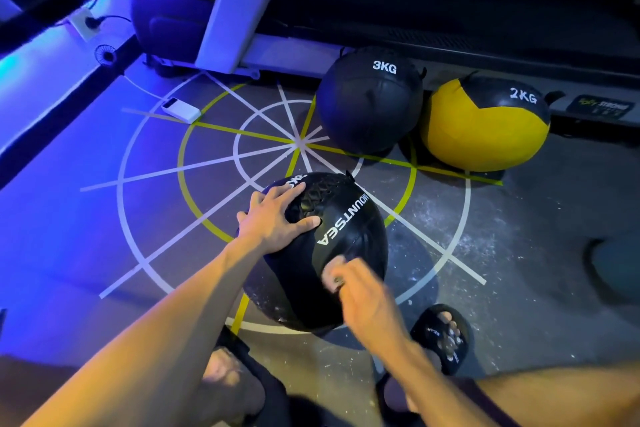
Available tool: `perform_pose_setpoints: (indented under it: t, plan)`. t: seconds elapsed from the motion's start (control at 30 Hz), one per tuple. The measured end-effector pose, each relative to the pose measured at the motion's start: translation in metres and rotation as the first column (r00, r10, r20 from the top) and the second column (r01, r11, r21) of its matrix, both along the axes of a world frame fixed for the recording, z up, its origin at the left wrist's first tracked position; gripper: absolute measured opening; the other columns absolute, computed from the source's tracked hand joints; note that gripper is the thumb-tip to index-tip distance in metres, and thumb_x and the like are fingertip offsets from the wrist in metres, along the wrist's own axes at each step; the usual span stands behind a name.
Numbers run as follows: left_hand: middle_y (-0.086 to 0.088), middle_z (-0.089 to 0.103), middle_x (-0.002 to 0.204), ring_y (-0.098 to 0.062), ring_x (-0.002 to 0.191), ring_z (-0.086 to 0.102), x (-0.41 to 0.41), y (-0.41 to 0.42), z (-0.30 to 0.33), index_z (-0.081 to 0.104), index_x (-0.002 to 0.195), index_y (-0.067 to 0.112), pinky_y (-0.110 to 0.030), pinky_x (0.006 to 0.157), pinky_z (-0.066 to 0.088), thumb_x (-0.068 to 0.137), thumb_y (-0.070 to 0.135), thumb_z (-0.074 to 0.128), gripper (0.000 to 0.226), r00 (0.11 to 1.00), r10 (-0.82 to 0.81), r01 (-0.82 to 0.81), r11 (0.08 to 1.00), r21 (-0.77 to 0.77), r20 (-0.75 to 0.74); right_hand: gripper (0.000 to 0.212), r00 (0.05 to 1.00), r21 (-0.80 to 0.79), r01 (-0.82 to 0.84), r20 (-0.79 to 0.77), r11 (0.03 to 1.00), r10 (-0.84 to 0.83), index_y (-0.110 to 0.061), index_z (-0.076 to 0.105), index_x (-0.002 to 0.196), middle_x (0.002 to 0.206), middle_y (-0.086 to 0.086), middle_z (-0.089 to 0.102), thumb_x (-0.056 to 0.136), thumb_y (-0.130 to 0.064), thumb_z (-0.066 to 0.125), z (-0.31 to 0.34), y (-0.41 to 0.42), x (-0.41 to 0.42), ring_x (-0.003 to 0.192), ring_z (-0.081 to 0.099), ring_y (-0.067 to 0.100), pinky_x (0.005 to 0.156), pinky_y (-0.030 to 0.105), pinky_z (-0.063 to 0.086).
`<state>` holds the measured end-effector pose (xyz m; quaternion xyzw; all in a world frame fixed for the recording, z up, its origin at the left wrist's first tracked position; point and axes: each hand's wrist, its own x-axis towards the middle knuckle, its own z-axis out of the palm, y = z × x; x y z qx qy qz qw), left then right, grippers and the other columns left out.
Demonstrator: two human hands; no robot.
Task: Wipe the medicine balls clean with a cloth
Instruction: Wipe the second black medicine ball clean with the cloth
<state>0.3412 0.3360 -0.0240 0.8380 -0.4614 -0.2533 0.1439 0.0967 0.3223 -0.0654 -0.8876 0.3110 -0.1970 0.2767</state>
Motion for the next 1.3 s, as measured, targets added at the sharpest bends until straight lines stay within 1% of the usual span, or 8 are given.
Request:
perform_pose_setpoints:
  t: [0.13, 0.33, 0.6, 0.73, 0.87, 0.97, 1.13, 1.3]
  plan:
    - [0.013, 0.028, 0.161, -0.024, 0.146, 0.02, -0.015, 0.0, 0.003, 0.026, 0.157, 0.05, -0.062, 0.107, 0.028, 0.082, 0.085, 0.052, 0.087, 0.995, 0.099, -0.099, 0.995, 0.002, 0.015, 0.016, 0.869, 0.201, 0.456, 0.11, 0.867, -0.482, -0.024, 0.062, 0.103, 0.099, -0.011, 0.057, 0.1, -0.008, 0.057, 0.007, -0.019, 0.005, 0.086, 0.062, 0.013, 0.07, 0.008, 0.042]
    - [0.011, 0.031, 0.156, -0.027, 0.144, 0.022, -0.025, 0.007, 0.008, 0.028, 0.155, 0.049, -0.06, 0.104, 0.033, 0.081, 0.084, 0.056, 0.087, 0.991, 0.132, -0.133, 0.991, 0.022, 0.013, 0.027, 0.992, 0.117, -0.124, 0.037, 0.985, 0.12, -0.022, 0.057, 0.101, 0.099, -0.008, 0.051, 0.089, 0.002, 0.057, 0.004, 0.043, 0.034, 0.083, 0.057, 0.018, 0.075, 0.039, 0.052]
    - [-0.004, 0.04, 0.149, -0.035, 0.137, 0.04, 0.02, 0.016, 0.006, 0.046, 0.147, 0.049, -0.055, 0.111, 0.04, 0.076, 0.085, 0.059, 0.08, 0.99, 0.049, -0.039, 0.997, 0.074, -0.133, 0.018, 0.853, 0.2, 0.49, 0.092, 0.849, -0.514, -0.034, 0.062, 0.102, 0.101, -0.009, 0.06, 0.101, -0.017, 0.059, 0.021, -0.047, 0.004, 0.083, 0.057, 0.006, 0.069, 0.022, 0.047]
    - [0.0, 0.044, 0.127, -0.03, 0.124, 0.045, 0.028, 0.007, 0.018, 0.051, 0.135, 0.038, -0.052, 0.104, 0.045, 0.074, 0.068, 0.078, 0.073, 0.997, -0.031, 0.037, 0.995, 0.094, -0.064, 0.02, 0.947, 0.018, 0.291, 0.134, 0.957, -0.29, -0.023, 0.066, 0.096, 0.098, -0.006, 0.059, 0.094, -0.004, 0.061, 0.007, 0.017, 0.041, 0.088, 0.055, 0.013, 0.08, 0.025, 0.04]
    - [-0.004, 0.019, 0.165, -0.035, 0.149, 0.021, 0.038, -0.001, 0.03, 0.026, 0.159, 0.034, -0.05, 0.119, 0.025, 0.082, 0.051, 0.082, 0.097, 0.98, -0.185, 0.194, 0.97, 0.148, -0.074, 0.027, 0.992, -0.193, -0.124, -0.019, 0.973, 0.123, -0.021, 0.067, 0.104, 0.107, -0.006, 0.056, 0.086, -0.006, 0.055, -0.001, 0.034, 0.028, 0.093, 0.052, 0.017, 0.083, 0.031, 0.041]
    - [0.001, 0.008, 0.172, -0.025, 0.157, 0.012, 0.036, -0.003, 0.025, 0.012, 0.163, 0.039, -0.043, 0.125, 0.014, 0.089, 0.054, 0.072, 0.097, 0.949, -0.267, 0.295, 0.942, 0.163, -0.17, 0.026, 0.999, -0.174, -0.032, -0.016, 0.984, 0.03, -0.024, 0.067, 0.103, 0.111, -0.01, 0.055, 0.086, -0.005, 0.063, 0.002, 0.008, 0.013, 0.096, 0.052, 0.019, 0.08, 0.03, 0.041]
    - [0.004, 0.015, 0.171, -0.031, 0.153, 0.024, 0.024, -0.011, 0.018, 0.01, 0.162, 0.043, -0.059, 0.118, 0.031, 0.077, 0.086, 0.049, 0.103, 0.968, -0.243, 0.25, 0.944, 0.213, -0.059, 0.019, 0.982, -0.015, 0.17, 0.088, 0.985, -0.168, -0.018, 0.068, 0.111, 0.114, -0.006, 0.056, 0.095, -0.008, 0.065, 0.0, -0.02, 0.014, 0.104, 0.051, 0.019, 0.089, 0.033, 0.045]
    - [-0.011, 0.042, 0.149, -0.039, 0.128, 0.054, 0.017, 0.003, 0.019, 0.019, 0.159, 0.036, -0.054, 0.101, 0.049, 0.064, 0.098, 0.035, 0.115, 0.99, -0.115, 0.092, 0.967, 0.239, 0.084, 0.01, 0.904, 0.133, 0.407, 0.087, 0.904, -0.419, -0.019, 0.062, 0.109, 0.097, -0.008, 0.053, 0.102, -0.015, 0.056, 0.007, -0.042, 0.016, 0.08, 0.053, 0.012, 0.061, 0.017, 0.034]
